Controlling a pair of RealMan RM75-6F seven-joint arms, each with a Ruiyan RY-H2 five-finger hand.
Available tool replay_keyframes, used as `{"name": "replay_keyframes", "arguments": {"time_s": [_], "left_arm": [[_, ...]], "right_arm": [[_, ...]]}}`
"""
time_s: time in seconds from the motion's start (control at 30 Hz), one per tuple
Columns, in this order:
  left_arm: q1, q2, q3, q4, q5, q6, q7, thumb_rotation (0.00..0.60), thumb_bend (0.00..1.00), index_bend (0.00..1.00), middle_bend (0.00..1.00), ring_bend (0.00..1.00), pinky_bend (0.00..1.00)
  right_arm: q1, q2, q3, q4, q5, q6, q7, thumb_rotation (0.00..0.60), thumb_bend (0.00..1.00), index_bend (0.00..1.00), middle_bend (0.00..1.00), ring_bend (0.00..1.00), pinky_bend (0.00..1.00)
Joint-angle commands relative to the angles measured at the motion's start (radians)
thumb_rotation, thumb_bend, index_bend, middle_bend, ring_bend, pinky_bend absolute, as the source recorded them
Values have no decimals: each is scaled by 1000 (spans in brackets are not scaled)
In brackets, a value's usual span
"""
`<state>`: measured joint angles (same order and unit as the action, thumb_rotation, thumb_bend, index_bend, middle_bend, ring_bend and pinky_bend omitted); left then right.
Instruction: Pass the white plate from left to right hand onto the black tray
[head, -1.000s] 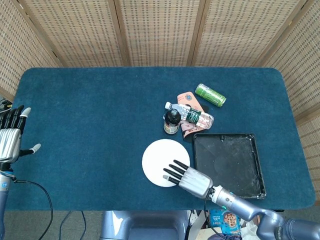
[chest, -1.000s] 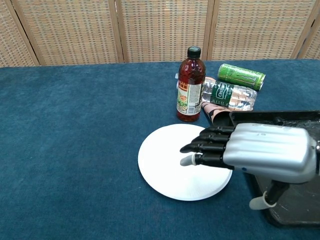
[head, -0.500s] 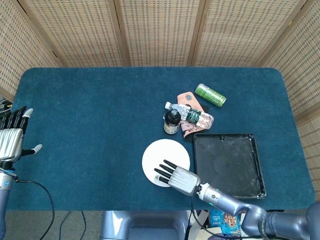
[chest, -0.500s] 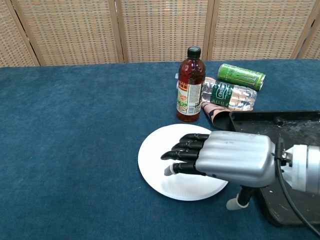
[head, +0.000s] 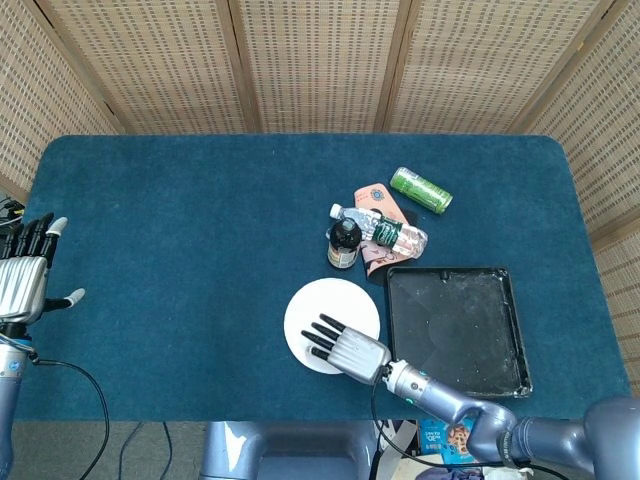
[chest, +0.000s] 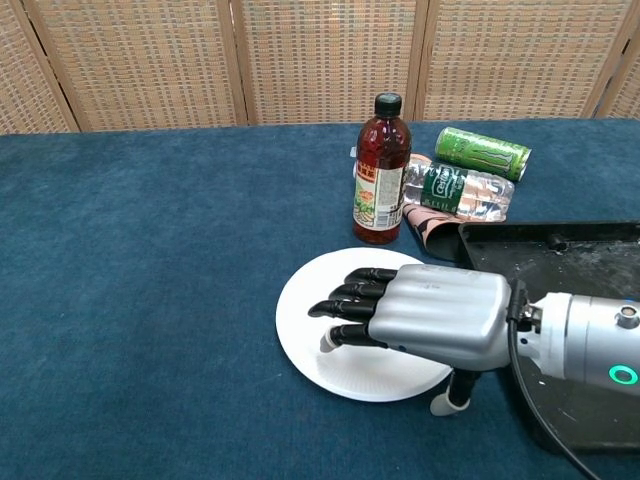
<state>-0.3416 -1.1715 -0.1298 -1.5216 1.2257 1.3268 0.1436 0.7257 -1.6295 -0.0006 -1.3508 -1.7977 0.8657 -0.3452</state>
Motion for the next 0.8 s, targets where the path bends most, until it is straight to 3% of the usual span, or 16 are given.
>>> {"name": "replay_keyframes", "arguments": {"time_s": [0.03,0.2,0.3,0.63,0.8], "left_arm": [[0,-2,-2,3,1,-5,1,600,0,0,0,0,0],[1,-3,-5,3,3,-11,2,600,0,0,0,0,0],[2,-4,-6,4,5,-15,3,600,0,0,0,0,0],[7,-2,-12,0,9,-22,-1,600,0,0,0,0,0],[9,0,-14,-4,14,-25,-2,600,0,0,0,0,0]], "right_arm": [[7,-22,0,26,3,12,-2,600,164,155,0,0,0],[9,-61,5,74,-1,53,-5,600,394,184,0,0,0],[8,-89,6,117,-15,106,19,600,473,193,0,0,0],[10,-123,23,200,-15,215,82,600,514,216,0,0,10],[17,-126,23,218,-1,212,79,600,512,368,0,0,16]]}}
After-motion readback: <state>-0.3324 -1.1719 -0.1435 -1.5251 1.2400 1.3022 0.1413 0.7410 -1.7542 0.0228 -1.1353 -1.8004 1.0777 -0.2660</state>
